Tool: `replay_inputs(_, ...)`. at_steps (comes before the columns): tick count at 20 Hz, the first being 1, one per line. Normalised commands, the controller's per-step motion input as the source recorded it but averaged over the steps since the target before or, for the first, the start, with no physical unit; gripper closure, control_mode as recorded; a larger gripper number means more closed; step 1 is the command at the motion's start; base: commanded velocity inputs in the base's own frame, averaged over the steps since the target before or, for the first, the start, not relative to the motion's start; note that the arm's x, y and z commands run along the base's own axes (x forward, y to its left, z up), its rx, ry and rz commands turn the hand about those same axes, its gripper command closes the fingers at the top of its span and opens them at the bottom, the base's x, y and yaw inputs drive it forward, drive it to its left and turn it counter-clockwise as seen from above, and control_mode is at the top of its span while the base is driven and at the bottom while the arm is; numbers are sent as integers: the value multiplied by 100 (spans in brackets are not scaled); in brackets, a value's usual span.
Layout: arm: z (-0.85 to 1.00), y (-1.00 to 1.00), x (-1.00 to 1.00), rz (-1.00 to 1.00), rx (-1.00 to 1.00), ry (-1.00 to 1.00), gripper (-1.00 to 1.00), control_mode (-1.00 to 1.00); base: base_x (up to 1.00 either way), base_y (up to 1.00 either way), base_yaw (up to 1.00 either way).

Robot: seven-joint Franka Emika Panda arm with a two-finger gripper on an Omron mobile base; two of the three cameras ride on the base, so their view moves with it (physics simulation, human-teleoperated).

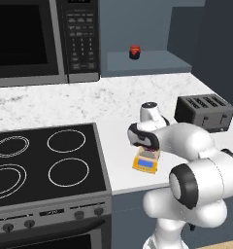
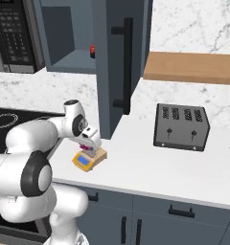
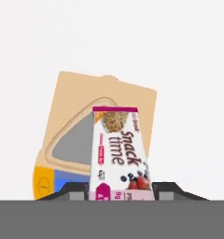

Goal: Pick the bar and place it on the digital scale for weighing, and close the cabinet.

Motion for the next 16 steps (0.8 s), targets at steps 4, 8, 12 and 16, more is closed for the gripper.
replay_inputs(4, -34, 0, 33, -1, -1, 0, 100, -100, 0, 0, 0)
replay_inputs(8, -43, 0, 25, -1, -3, 0, 100, -100, 0, 0, 0)
replay_inputs(12, -65, 0, 2, -3, -4, 0, 100, -100, 0, 0, 0)
replay_inputs(16, -54, 5, -8, -4, -1, 2, -100, -100, 0, 0, 0)
